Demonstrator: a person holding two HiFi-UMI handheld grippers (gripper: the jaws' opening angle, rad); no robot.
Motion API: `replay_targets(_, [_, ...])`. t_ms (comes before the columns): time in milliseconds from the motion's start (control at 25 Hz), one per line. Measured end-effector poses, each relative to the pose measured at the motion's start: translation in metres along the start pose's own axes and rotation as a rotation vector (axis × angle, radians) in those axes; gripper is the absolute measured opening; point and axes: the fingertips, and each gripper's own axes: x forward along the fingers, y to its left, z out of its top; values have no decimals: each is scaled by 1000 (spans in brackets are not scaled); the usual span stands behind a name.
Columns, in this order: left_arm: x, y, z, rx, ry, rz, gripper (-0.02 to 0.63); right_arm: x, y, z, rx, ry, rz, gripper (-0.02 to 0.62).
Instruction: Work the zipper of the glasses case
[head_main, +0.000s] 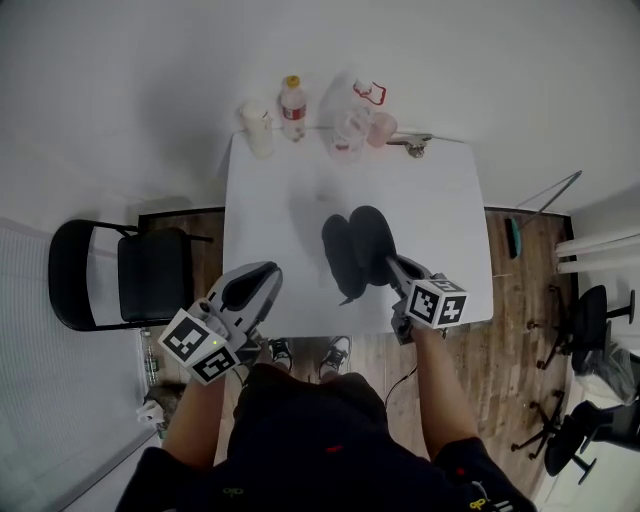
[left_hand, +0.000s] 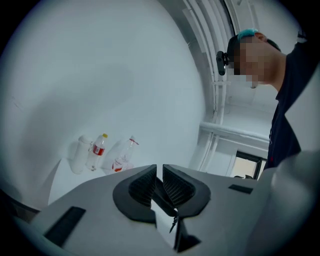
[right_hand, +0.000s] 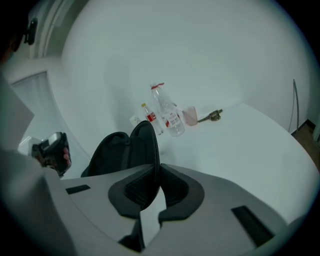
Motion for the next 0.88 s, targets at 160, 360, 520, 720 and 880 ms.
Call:
replay_targets(160, [1,-10,20,11,-45,-41,28,-43,40,46,-20,-117,96,43])
replay_targets(360, [9,-43,38,-93,-77,-257,165,-90,91,85,-1,-205,226,43])
replay_targets(520, [13,-76,48,-152,-87,-461,264,-115,128,95,-5,-223,311,43])
replay_targets(720, [21,-103,45,-205,-77,-600,330,-128,151,91,-178,-201,259,43])
replay_targets(880, [24,-110,44,-241,-95,-620,356,-133,160,88,-307,-198,187,43])
